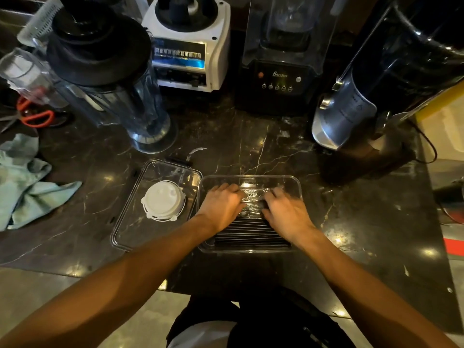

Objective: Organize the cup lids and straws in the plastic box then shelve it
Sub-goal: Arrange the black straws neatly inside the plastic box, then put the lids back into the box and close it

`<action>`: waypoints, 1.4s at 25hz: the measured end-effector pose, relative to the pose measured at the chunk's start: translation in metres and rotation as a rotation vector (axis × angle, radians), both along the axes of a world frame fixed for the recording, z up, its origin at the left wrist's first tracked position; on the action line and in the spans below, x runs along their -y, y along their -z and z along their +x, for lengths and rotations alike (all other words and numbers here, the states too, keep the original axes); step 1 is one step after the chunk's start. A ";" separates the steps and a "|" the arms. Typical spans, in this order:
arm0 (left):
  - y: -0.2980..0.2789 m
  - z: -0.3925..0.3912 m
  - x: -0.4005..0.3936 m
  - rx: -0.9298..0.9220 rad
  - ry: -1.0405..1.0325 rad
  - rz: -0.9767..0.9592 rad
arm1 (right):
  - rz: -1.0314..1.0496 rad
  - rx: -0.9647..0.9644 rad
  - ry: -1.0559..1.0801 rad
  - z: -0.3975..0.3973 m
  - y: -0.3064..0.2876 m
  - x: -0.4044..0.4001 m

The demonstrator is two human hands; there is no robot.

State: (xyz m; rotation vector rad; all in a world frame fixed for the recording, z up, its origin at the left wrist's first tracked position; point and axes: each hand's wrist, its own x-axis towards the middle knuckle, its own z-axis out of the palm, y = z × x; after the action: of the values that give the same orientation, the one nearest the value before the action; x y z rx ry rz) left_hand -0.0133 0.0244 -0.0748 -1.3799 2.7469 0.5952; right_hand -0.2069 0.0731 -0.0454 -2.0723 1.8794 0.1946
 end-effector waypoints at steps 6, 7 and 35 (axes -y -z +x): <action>0.004 -0.003 0.001 0.007 0.034 0.006 | 0.094 0.043 0.027 0.005 -0.001 0.002; 0.004 -0.002 0.000 -0.021 0.027 0.018 | 0.091 0.049 0.036 0.005 -0.003 0.001; -0.005 0.222 -0.025 -0.580 -1.042 0.671 | 0.356 0.218 0.134 0.243 -0.024 0.089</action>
State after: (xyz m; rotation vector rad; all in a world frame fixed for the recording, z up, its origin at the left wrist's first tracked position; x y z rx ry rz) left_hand 0.2086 0.0497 -0.0699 -2.5447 1.4685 1.9312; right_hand 0.0363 -0.0156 -0.0213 -1.6565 1.7025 0.2405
